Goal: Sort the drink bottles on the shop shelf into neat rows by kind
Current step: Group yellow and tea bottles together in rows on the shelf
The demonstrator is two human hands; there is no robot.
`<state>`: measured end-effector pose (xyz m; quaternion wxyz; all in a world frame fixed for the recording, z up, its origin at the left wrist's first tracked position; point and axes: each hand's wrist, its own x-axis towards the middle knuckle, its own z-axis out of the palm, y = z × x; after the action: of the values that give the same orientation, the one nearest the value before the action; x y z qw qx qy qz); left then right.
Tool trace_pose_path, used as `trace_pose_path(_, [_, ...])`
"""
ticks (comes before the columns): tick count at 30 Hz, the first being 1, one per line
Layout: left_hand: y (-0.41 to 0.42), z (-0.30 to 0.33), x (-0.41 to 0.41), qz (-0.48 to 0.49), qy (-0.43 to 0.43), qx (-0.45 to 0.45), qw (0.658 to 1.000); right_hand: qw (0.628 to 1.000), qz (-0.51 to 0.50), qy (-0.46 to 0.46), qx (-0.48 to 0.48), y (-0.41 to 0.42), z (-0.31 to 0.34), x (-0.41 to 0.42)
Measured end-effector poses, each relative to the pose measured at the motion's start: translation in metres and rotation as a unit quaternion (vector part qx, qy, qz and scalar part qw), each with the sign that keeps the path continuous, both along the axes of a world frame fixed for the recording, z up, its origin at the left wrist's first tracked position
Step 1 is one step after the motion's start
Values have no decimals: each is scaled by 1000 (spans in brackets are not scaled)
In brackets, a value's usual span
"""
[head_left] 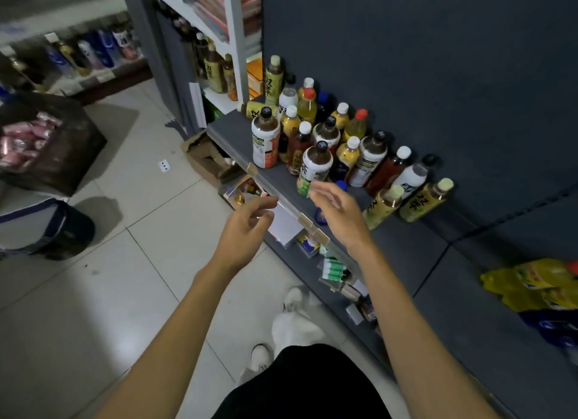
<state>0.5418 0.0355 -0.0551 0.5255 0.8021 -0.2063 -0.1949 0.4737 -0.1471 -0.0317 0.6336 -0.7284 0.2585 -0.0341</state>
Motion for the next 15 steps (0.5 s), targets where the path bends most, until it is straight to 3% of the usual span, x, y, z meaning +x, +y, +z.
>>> trace_pose_path(6, [-59, 3, 94, -105, -94, 50, 989, 997, -68, -38, 5, -53, -14, 73])
trace_pose_path(15, [-152, 16, 221, -174, -117, 78, 975, 993, -118, -16, 6, -114, -28, 170])
